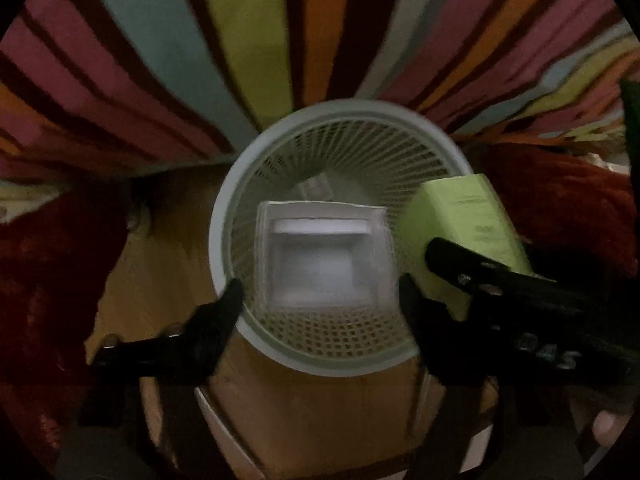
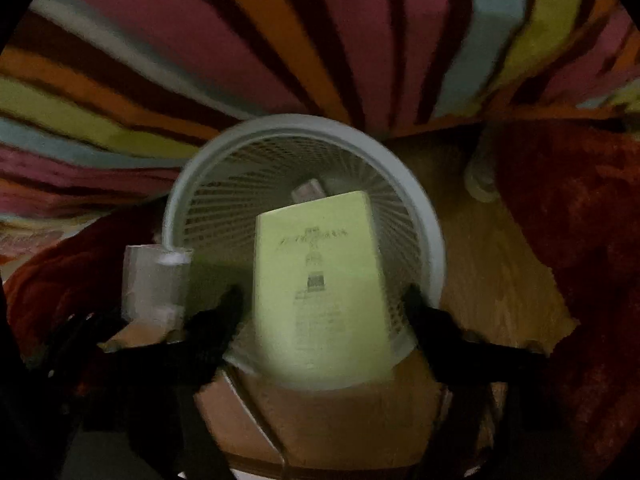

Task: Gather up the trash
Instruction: 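Carry both lime-green boxes over the wastebasket and open both tools, then lift both tools from the wastebasket back toward the bed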

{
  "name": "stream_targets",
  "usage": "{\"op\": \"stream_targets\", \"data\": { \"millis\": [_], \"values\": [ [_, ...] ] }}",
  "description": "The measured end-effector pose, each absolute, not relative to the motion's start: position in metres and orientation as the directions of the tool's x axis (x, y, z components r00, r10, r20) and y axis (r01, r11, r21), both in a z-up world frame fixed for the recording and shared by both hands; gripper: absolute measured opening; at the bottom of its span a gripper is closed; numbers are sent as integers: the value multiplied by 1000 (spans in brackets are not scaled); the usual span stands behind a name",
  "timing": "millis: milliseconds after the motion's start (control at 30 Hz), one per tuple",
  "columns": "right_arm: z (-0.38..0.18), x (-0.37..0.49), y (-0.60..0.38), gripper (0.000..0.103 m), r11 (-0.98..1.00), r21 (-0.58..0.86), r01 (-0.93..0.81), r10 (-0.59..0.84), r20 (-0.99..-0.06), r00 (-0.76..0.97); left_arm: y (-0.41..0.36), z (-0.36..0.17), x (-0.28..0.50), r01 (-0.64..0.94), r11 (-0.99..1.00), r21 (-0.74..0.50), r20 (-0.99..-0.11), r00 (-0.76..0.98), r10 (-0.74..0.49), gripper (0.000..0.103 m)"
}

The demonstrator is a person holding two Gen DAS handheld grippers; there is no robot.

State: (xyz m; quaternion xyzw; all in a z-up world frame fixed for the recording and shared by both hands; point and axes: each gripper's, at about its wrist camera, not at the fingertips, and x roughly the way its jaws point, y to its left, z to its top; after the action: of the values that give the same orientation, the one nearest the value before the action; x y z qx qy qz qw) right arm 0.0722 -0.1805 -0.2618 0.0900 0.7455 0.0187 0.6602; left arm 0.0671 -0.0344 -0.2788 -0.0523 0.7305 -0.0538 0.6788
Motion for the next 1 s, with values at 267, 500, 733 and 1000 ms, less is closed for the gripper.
{"op": "stream_targets", "data": {
  "millis": [267,500,733,1000],
  "values": [
    [-272,70,-194,88,969,152,193,184,-970,-158,-22,-290,69,-73,983,-168,-980,-91,-174,79],
    [-276,72,-184,88,976,139,165,165,-973,-160,-29,-289,67,-44,986,-159,-983,-90,-163,79],
    [-265,73,-191,88,973,133,186,156,-981,-113,-22,-281,64,-58,988,-144,-988,-55,-147,79],
    [-246,65,-202,88,968,133,212,146,-988,-48,-16,-266,62,-80,988,-134,-991,-13,-136,79]
  ]
}}
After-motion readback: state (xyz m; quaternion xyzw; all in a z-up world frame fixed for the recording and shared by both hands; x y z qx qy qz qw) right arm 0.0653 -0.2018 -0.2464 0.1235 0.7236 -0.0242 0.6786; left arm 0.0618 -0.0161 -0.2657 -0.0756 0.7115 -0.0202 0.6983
